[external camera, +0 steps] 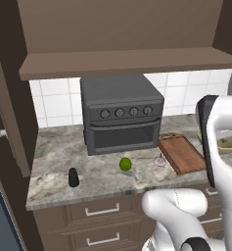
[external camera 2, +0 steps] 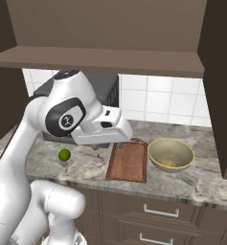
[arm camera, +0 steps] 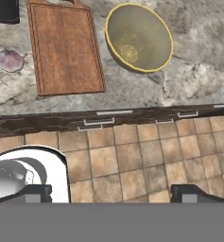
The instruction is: Open the cabinet. Place the bowl and condiment on the counter. Then place the lime and garlic on the cutting board.
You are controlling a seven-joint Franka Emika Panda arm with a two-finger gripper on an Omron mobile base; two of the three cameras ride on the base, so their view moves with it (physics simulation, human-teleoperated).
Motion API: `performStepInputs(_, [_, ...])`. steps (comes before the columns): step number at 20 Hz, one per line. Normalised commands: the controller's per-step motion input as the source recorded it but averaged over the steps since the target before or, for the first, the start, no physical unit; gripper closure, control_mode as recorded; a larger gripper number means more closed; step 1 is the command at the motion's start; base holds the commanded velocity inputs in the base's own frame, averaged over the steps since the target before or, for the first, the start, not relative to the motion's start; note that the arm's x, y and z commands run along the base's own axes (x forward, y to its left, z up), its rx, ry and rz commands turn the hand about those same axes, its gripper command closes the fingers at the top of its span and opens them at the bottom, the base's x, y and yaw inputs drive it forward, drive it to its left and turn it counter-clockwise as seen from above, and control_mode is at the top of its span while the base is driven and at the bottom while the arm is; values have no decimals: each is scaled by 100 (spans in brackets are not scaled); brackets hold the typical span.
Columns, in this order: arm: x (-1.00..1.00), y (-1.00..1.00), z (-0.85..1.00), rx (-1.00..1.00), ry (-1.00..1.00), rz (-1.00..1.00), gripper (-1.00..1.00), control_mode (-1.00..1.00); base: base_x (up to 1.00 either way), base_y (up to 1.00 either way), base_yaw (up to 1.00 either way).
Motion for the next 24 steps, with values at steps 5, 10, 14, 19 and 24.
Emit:
performStepInputs(5, [4, 31, -6, 7, 4, 6, -100, -100, 0, 0, 0])
performStepInputs(10, [15, 42, -12, 6, 1, 4, -100, -100, 0, 0, 0])
performStepInputs(14, [18, 47, -14, 8, 0, 4, -100, -100, 0, 0, 0])
performStepInputs(19, [29, 42, -16, 7, 0, 3, -100, -100, 0, 0, 0])
performStepInputs(24, [39, 32, -17, 8, 0, 4, -100, -100, 0, 0, 0])
